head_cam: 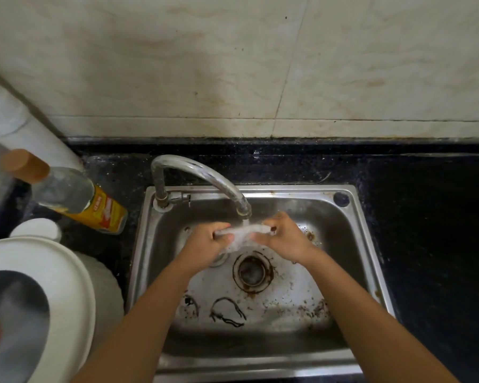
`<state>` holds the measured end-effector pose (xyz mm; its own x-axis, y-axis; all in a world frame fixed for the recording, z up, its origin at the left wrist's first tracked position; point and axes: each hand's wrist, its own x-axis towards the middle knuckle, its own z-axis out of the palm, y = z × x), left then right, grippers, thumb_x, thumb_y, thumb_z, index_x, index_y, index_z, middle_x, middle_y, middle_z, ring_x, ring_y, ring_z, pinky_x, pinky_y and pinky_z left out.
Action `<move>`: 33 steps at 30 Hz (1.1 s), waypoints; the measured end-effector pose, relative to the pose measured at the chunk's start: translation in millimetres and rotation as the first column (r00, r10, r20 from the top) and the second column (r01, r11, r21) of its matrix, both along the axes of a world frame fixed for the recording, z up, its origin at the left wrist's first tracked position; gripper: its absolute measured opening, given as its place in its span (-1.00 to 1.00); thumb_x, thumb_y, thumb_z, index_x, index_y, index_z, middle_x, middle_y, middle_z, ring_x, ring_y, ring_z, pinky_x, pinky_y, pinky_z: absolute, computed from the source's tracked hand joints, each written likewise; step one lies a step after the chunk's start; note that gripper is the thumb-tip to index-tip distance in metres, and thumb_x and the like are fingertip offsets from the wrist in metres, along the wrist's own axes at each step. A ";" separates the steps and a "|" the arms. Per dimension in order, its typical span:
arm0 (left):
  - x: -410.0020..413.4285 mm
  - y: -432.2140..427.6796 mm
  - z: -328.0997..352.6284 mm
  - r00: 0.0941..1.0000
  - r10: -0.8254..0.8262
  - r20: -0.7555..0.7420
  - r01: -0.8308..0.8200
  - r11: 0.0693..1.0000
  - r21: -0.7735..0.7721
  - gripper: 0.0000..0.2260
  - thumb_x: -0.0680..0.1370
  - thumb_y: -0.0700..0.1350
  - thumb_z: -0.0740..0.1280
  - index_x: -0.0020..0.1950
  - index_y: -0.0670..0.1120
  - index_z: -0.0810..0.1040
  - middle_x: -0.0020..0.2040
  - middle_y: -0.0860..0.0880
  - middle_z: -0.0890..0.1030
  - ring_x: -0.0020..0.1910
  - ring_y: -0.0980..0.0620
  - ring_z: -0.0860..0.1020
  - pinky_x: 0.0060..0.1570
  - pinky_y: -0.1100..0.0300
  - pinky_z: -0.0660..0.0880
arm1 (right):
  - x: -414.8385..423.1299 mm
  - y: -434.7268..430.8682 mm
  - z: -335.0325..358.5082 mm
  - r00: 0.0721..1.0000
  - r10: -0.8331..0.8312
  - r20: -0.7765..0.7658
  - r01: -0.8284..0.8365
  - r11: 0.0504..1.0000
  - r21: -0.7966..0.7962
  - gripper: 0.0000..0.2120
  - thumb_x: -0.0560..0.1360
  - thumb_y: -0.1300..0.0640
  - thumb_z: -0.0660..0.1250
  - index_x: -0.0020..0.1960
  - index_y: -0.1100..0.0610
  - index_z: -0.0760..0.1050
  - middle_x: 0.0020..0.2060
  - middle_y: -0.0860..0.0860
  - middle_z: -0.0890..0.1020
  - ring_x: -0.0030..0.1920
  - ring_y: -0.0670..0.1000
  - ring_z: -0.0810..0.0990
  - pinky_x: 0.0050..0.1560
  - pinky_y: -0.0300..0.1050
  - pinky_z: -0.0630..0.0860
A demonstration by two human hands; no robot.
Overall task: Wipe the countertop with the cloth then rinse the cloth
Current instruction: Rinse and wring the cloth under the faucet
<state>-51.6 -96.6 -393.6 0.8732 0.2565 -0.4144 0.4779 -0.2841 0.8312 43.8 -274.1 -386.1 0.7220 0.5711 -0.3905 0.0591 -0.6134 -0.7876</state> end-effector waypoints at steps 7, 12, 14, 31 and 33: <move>12.7 -26.0 -5.5 0.947 0.316 -0.056 -0.320 0.917 -0.239 -0.74 0.64 0.09 0.09 -0.02 -0.03 0.48 -0.07 -0.08 0.59 -0.09 0.00 0.59 -0.11 0.08 0.59 | -25.5 33.0 -5.8 0.959 -0.244 -0.147 0.268 0.948 0.173 -0.76 0.64 -0.02 0.15 0.09 0.16 0.41 -0.13 0.03 0.62 -0.18 -0.13 0.63 -0.23 -0.18 0.56; 14.4 -42.4 -9.2 0.921 0.370 -0.126 -0.391 0.863 -0.320 -0.45 0.59 0.27 0.00 0.10 -0.11 0.58 -0.19 -0.01 0.65 -0.21 0.05 0.61 -0.15 0.05 0.60 | -46.8 49.4 -12.9 0.984 -0.147 0.098 0.148 0.989 -0.004 -0.60 0.63 -0.16 0.02 0.15 0.15 0.37 -0.18 0.04 0.64 -0.22 0.00 0.64 -0.25 -0.08 0.59; 12.5 -47.9 -7.6 0.918 0.372 -0.138 -0.397 0.848 -0.351 -0.54 0.60 0.24 0.05 0.01 -0.05 0.60 -0.32 0.07 0.61 -0.38 0.17 0.55 -0.39 0.25 0.51 | -37.8 45.9 -15.4 0.966 -0.247 0.078 0.253 0.963 -0.089 -0.62 0.64 -0.11 0.03 0.00 0.18 0.42 -0.29 0.03 0.58 -0.32 -0.03 0.56 -0.35 -0.14 0.48; 13.8 -41.0 0.8 0.936 0.316 -0.153 -0.351 0.831 -0.431 -0.66 0.66 0.05 0.06 -0.03 -0.10 0.55 -0.45 0.02 0.46 -0.60 0.17 0.36 -0.60 0.31 0.22 | -32.1 47.7 -0.2 0.970 -0.243 0.022 0.244 0.961 -0.133 -0.55 0.64 -0.09 0.09 -0.31 0.13 0.45 -0.42 0.02 0.51 -0.44 -0.05 0.45 -0.41 -0.19 0.41; 10.1 -40.0 4.0 0.947 0.290 -0.136 -0.319 0.812 -0.489 -0.72 0.66 -0.03 0.09 0.05 -0.15 0.53 -0.45 0.02 0.47 -0.62 0.18 0.33 -0.64 0.34 0.19 | -19.0 43.9 3.6 0.956 -0.260 -0.139 0.239 0.960 -0.148 -0.59 0.65 -0.03 0.12 -0.28 0.14 0.49 -0.37 0.02 0.55 -0.40 -0.06 0.49 -0.37 -0.22 0.42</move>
